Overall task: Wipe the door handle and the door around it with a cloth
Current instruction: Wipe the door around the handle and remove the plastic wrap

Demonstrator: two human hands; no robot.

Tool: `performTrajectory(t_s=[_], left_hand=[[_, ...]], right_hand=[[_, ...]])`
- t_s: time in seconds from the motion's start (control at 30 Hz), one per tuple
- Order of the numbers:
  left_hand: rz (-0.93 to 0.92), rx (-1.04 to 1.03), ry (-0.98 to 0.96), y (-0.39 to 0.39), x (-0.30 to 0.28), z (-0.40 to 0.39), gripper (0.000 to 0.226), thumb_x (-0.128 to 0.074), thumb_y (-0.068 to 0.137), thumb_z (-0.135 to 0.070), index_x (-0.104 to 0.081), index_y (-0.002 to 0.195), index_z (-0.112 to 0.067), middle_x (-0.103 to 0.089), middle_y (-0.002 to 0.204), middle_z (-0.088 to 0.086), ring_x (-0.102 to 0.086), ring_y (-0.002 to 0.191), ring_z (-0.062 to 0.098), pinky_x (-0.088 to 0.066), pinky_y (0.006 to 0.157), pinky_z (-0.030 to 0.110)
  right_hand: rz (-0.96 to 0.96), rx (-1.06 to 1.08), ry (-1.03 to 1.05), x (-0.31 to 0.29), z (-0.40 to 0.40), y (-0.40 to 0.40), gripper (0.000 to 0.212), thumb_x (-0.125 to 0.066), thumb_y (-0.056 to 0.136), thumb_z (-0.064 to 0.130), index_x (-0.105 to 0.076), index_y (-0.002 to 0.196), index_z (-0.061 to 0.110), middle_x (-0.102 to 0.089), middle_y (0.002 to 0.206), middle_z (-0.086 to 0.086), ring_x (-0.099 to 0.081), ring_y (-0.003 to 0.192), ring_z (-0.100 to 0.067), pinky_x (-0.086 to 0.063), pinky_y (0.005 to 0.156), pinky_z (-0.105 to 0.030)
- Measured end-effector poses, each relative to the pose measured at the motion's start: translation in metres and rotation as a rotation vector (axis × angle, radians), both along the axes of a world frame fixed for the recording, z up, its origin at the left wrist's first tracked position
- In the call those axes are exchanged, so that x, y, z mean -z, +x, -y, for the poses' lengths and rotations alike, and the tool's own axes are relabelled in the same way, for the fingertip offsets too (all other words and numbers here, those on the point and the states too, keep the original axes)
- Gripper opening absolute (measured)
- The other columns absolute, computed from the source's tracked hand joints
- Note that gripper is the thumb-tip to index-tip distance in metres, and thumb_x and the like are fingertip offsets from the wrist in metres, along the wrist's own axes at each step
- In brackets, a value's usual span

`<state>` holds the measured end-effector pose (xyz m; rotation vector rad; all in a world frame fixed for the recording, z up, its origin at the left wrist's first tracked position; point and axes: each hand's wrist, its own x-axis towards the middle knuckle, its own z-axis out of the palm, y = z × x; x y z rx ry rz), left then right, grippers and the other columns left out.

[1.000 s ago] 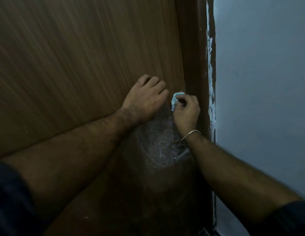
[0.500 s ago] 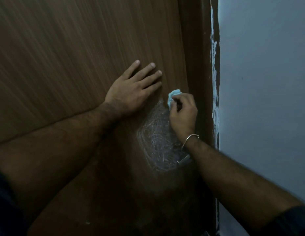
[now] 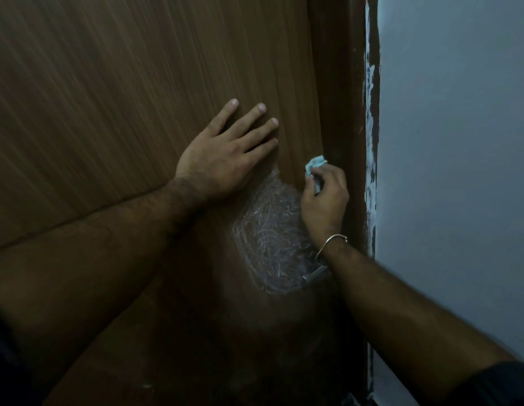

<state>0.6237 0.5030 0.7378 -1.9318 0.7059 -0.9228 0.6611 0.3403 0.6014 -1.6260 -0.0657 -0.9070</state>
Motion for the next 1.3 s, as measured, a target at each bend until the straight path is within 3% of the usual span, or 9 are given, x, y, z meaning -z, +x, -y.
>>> performTrajectory(t_s=[0.1,0.23,0.37,0.53,0.67,0.83,1.0,1.13,1.3], left_hand=[[0.004,-0.012,0.009,0.000,0.000,0.000,0.050,-0.037,0.101,-0.034,-0.035,0.149,-0.021,-0.023,0.161,0.005,-0.010,0.150,0.031,-0.006,0.119,0.056],[-0.001,0.015,-0.010,0.000,0.000,0.001,0.048,-0.037,0.100,-0.031,-0.038,0.147,-0.019,-0.028,0.159,0.006,-0.014,0.149,0.032,-0.008,0.119,0.057],[-0.008,0.004,-0.008,0.001,0.000,0.001,0.048,-0.035,0.101,-0.033,-0.039,0.147,-0.019,-0.028,0.159,0.006,-0.014,0.149,0.032,-0.009,0.119,0.057],[-0.023,-0.012,0.007,0.000,-0.001,0.001,0.050,-0.032,0.101,-0.036,-0.036,0.147,-0.019,-0.024,0.160,0.007,-0.010,0.149,0.033,-0.008,0.119,0.058],[-0.003,-0.019,0.014,0.000,0.000,0.001,0.049,-0.036,0.101,-0.035,-0.036,0.148,-0.021,-0.024,0.160,0.006,-0.011,0.149,0.032,-0.008,0.119,0.057],[-0.019,-0.001,-0.011,-0.002,0.000,0.002,0.047,-0.032,0.102,-0.033,-0.039,0.146,-0.018,-0.026,0.159,0.007,-0.013,0.149,0.032,-0.009,0.119,0.057],[-0.024,-0.015,0.003,-0.001,-0.001,0.002,0.048,-0.036,0.101,-0.033,-0.037,0.148,-0.019,-0.025,0.160,0.007,-0.012,0.149,0.033,-0.010,0.118,0.058],[-0.019,-0.006,-0.009,-0.002,0.000,0.002,0.047,-0.033,0.102,-0.033,-0.038,0.147,-0.019,-0.025,0.160,0.006,-0.012,0.149,0.032,-0.009,0.119,0.057],[-0.025,-0.037,0.024,0.000,-0.001,0.002,0.049,-0.037,0.102,-0.035,-0.032,0.149,-0.023,-0.020,0.162,0.004,-0.007,0.150,0.031,-0.006,0.120,0.055]], right_hand=[[-0.037,0.027,0.065,-0.004,-0.004,-0.003,0.021,-0.059,0.091,0.003,-0.065,0.111,0.004,-0.056,0.122,-0.007,-0.055,0.114,-0.015,-0.049,0.099,-0.027],[0.145,-0.080,-0.151,-0.003,-0.018,-0.022,0.019,-0.060,0.091,0.002,-0.069,0.108,0.002,-0.060,0.115,-0.009,-0.056,0.108,-0.014,-0.046,0.095,-0.021],[0.105,-0.018,0.003,-0.023,-0.014,-0.011,0.018,-0.060,0.088,-0.001,-0.070,0.102,0.003,-0.062,0.111,-0.009,-0.059,0.103,-0.014,-0.052,0.090,-0.027],[0.237,-0.093,-0.270,-0.017,-0.026,-0.024,0.017,-0.062,0.086,-0.002,-0.071,0.099,0.004,-0.064,0.106,-0.008,-0.058,0.099,-0.015,-0.047,0.089,-0.020],[0.137,-0.033,-0.032,-0.029,-0.012,-0.009,0.017,-0.061,0.086,-0.002,-0.071,0.097,0.005,-0.063,0.107,-0.008,-0.059,0.097,-0.010,-0.048,0.085,-0.011],[0.232,-0.121,-0.252,-0.015,-0.027,-0.025,0.015,-0.062,0.085,-0.003,-0.071,0.095,0.004,-0.063,0.101,-0.007,-0.058,0.095,-0.011,-0.045,0.087,-0.014],[0.099,-0.035,-0.003,-0.027,-0.014,-0.010,0.016,-0.062,0.086,0.000,-0.071,0.098,0.006,-0.063,0.108,-0.007,-0.059,0.098,-0.010,-0.051,0.087,-0.016],[0.238,-0.136,-0.253,-0.015,-0.028,-0.027,0.014,-0.063,0.084,-0.004,-0.071,0.095,0.002,-0.063,0.101,-0.008,-0.056,0.094,-0.008,-0.044,0.087,-0.011],[0.082,-0.072,-0.029,-0.023,-0.015,-0.014,0.023,-0.063,0.088,0.003,-0.067,0.110,0.012,-0.061,0.111,-0.003,-0.056,0.093,-0.001,-0.050,0.082,-0.012]])
